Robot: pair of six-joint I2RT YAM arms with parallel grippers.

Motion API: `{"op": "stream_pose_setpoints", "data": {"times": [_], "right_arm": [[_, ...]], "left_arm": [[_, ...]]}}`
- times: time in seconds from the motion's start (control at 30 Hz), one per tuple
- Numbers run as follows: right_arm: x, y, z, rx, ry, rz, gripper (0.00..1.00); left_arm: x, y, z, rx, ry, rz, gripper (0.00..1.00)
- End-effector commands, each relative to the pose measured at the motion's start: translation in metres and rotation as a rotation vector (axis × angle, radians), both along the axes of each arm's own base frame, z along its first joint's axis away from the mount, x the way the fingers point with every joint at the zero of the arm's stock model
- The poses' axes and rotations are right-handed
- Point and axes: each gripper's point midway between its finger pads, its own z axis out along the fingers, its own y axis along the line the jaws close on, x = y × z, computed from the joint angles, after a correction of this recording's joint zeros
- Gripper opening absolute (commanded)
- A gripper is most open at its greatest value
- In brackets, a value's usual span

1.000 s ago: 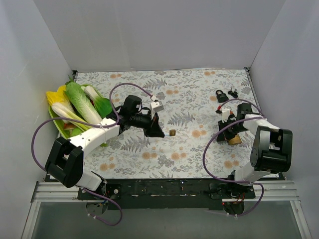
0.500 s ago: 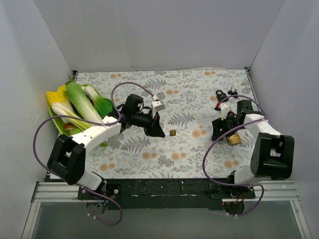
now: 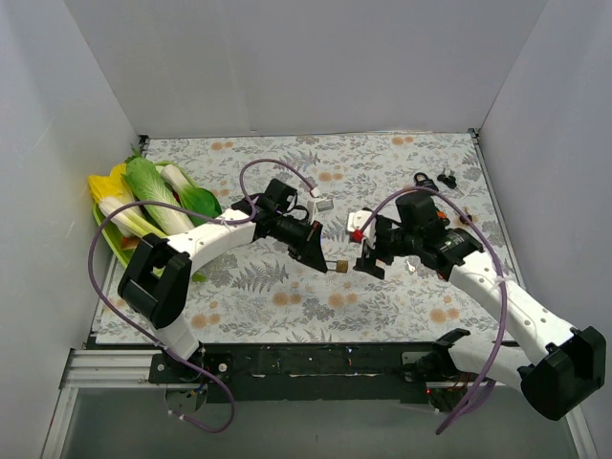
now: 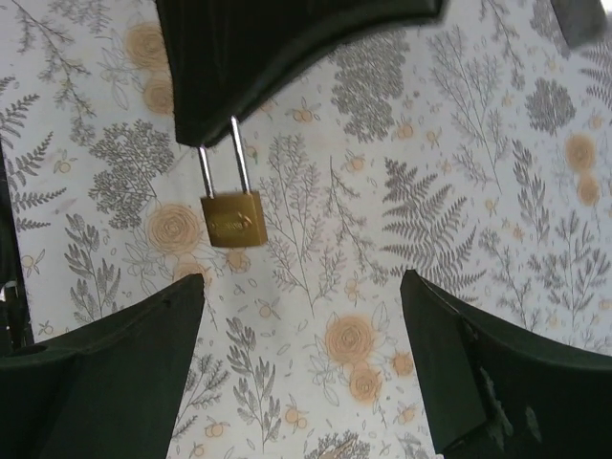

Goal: Lock with the key
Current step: Place the lock at the center of the board.

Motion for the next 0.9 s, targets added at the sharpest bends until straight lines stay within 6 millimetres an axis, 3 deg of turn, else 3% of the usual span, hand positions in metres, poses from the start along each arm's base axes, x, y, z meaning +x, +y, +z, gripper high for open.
{"op": "stream_pose_setpoints", "data": {"times": [0.0, 0.13, 0.27, 0.67, 0.83, 0.87], "right_arm": [[-0.004, 0.022, 0.001, -0.025, -0.108, 0.068, 0.91], [-0.019, 0.039, -0.007, -0.037, -0.116, 0.142, 0.9], [-0.023, 0.04, -0.019, -0.073, -0.114, 0.171, 0.89], [-0.011, 0.052, -0.022, -0.088, -0.155, 0.142, 0.71], [-0.009, 0.049, -0.028, -0.109, -0.157, 0.135, 0.42], [-0.01, 0.049, -0.029, -0.109, -0.154, 0.135, 0.3]], "left_arm": [[-0.009, -0.007, 0.028, -0.053, 0.078, -0.024, 0.0], [-0.007, -0.009, 0.031, -0.053, 0.088, -0.016, 0.0], [-0.008, -0.009, 0.031, -0.057, 0.087, -0.019, 0.0], [-0.012, -0.009, 0.031, -0.067, 0.103, -0.024, 0.0], [-0.013, -0.007, 0.032, -0.068, 0.103, -0.02, 0.0], [-0.013, -0.007, 0.032, -0.067, 0.1, -0.018, 0.0]]}}
